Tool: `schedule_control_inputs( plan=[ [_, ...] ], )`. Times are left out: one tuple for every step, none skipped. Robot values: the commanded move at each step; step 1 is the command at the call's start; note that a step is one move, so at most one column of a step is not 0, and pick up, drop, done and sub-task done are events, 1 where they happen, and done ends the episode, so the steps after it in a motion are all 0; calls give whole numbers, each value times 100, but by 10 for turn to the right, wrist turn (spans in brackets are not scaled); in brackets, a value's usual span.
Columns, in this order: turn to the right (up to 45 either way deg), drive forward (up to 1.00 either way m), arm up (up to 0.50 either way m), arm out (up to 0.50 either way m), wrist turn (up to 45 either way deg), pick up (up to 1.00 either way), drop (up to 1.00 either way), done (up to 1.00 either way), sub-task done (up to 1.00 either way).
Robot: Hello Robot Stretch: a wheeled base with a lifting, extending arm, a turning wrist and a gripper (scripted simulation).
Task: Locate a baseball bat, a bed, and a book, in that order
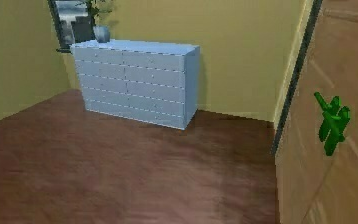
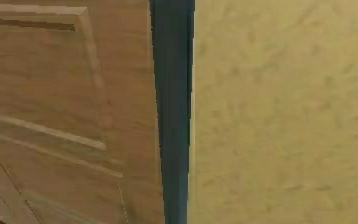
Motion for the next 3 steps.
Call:
schedule_control_inputs(
  plan=[
    [-450,0,0,0,0,0,0,0,0],
    [-90,0,0,0,0,0,0,0,0],
    [0,25,0,0,0,0,0,0,0]
  ],
)
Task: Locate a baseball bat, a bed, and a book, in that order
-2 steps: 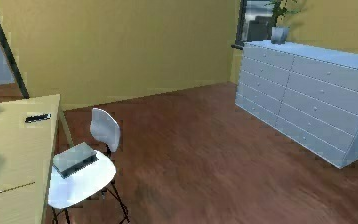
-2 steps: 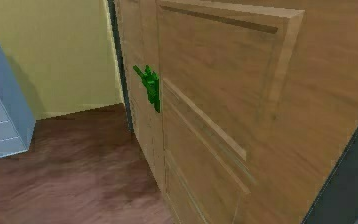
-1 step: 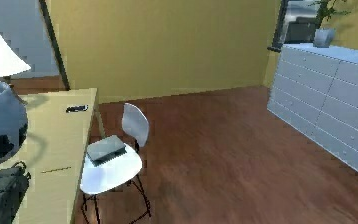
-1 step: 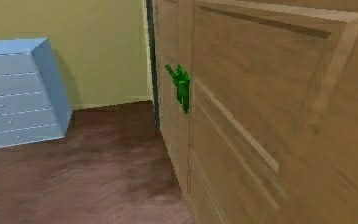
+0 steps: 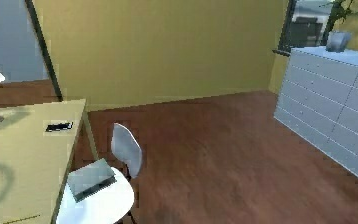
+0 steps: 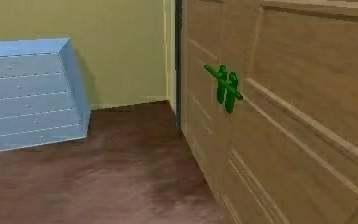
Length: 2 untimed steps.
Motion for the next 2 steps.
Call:
schedule_control_inputs(
  plan=[
    [-270,0,0,0,0,0,0,0,0],
    [0,0,0,0,0,0,0,100,0]
  ],
)
